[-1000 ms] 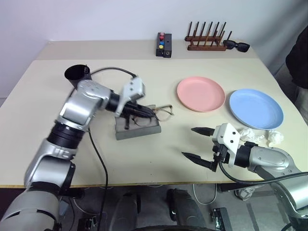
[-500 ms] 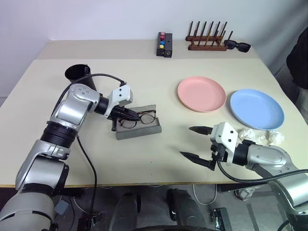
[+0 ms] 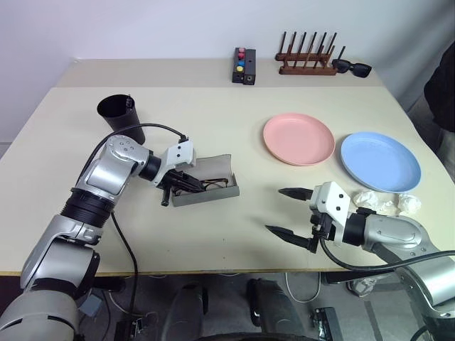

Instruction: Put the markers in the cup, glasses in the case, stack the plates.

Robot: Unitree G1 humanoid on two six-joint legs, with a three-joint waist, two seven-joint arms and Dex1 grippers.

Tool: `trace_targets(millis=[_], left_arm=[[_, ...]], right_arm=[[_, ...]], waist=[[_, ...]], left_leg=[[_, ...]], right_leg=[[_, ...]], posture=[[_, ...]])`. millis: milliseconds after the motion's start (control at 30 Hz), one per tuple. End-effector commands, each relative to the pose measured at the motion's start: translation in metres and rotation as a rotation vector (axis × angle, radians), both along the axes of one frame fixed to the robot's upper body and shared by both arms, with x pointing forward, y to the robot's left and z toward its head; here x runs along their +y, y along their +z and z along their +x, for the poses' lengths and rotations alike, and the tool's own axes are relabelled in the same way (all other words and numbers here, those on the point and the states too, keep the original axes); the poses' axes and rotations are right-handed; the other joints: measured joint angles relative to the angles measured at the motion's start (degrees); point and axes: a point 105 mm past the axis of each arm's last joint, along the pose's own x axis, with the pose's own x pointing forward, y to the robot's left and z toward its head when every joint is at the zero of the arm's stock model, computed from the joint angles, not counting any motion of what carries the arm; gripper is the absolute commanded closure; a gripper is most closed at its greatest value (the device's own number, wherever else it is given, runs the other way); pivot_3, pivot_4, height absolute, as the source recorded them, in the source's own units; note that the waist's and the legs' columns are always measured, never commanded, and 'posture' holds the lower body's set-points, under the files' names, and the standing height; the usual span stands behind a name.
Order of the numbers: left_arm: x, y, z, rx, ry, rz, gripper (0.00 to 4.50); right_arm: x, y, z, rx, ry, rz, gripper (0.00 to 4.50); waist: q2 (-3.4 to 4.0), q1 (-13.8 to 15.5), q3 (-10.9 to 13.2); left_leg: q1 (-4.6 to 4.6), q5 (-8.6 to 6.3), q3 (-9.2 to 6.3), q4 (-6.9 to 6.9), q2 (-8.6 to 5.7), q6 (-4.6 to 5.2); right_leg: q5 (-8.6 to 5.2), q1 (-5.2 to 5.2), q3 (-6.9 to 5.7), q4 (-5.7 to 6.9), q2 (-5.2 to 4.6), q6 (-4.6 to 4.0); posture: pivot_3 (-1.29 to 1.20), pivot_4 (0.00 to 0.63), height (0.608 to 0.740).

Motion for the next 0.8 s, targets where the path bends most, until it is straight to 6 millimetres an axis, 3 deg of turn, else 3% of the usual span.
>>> trace_targets(millis=[33, 67, 200, 400, 667, 733, 800], left_arm=[[-0.001, 0.004, 0.001, -0.020, 0.005, -0.010, 3.80], [-0.001, 0.004, 0.001, -0.022, 0.008, -0.009, 3.52], [-0.001, 0.004, 0.005, -0.039, 0.027, -0.009, 1.51], [-0.002, 0.023, 0.013, -0.063, 0.062, -0.092, 1.51], [-0.005, 0.078, 0.031, -0.142, 0.146, -0.298, 1.51], [0.002, 0.089, 0.042, -0.198, 0.214, -0.317, 2.03], [0.012, 0.087, 0.051, -0.252, 0.273, -0.267, 2.75]], right_arm=[[0.003, 0.009, -0.001, -0.040, 0.018, 0.010, 0.00], [0.003, 0.009, -0.001, -0.040, 0.018, 0.010, 0.00], [0.003, 0.009, 0.000, -0.039, 0.018, 0.008, 0.00], [0.003, 0.009, 0.000, -0.037, 0.021, 0.006, 0.00], [0.004, 0.009, 0.000, -0.040, 0.024, 0.004, 0.00], [0.004, 0.011, 0.001, -0.050, 0.025, 0.002, 0.00], [0.004, 0.016, 0.004, -0.074, 0.020, 0.003, 0.00]], waist=[[0.00, 0.0, 0.0], [0.00, 0.0, 0.0], [0.00, 0.0, 0.0], [0.00, 0.0, 0.0], [-0.01, 0.0, 0.0], [-0.01, 0.0, 0.0], [-0.01, -0.2, 0.0]], left_leg=[[0.00, 0.00, 0.00, 0.00, 0.00, 0.00], [0.00, 0.00, 0.00, 0.00, 0.00, 0.00], [0.00, 0.00, 0.00, 0.00, 0.00, 0.00], [0.00, 0.00, 0.00, 0.00, 0.00, 0.00], [0.00, 0.00, 0.00, 0.01, 0.00, 0.00], [0.00, 0.00, -0.01, 0.01, 0.00, 0.00], [0.01, 0.00, 0.00, 0.01, -0.01, 0.00]], right_leg=[[0.00, 0.00, 0.00, 0.00, 0.00, 0.00], [0.00, 0.00, 0.00, 0.00, 0.00, 0.00], [0.00, 0.00, 0.00, 0.00, 0.00, 0.00], [0.00, 0.00, 0.00, 0.00, 0.00, 0.00], [0.01, 0.00, 0.00, 0.01, 0.00, 0.04], [0.04, 0.00, -0.01, 0.01, 0.00, 0.07], [0.10, 0.00, -0.01, 0.01, 0.00, 0.19]], posture=[[0.00, 0.150, 0.735], [0.00, 0.150, 0.735], [0.00, 0.150, 0.735], [0.00, 0.150, 0.735], [0.00, 0.150, 0.735], [0.00, 0.150, 0.735], [0.00, 0.150, 0.735]])
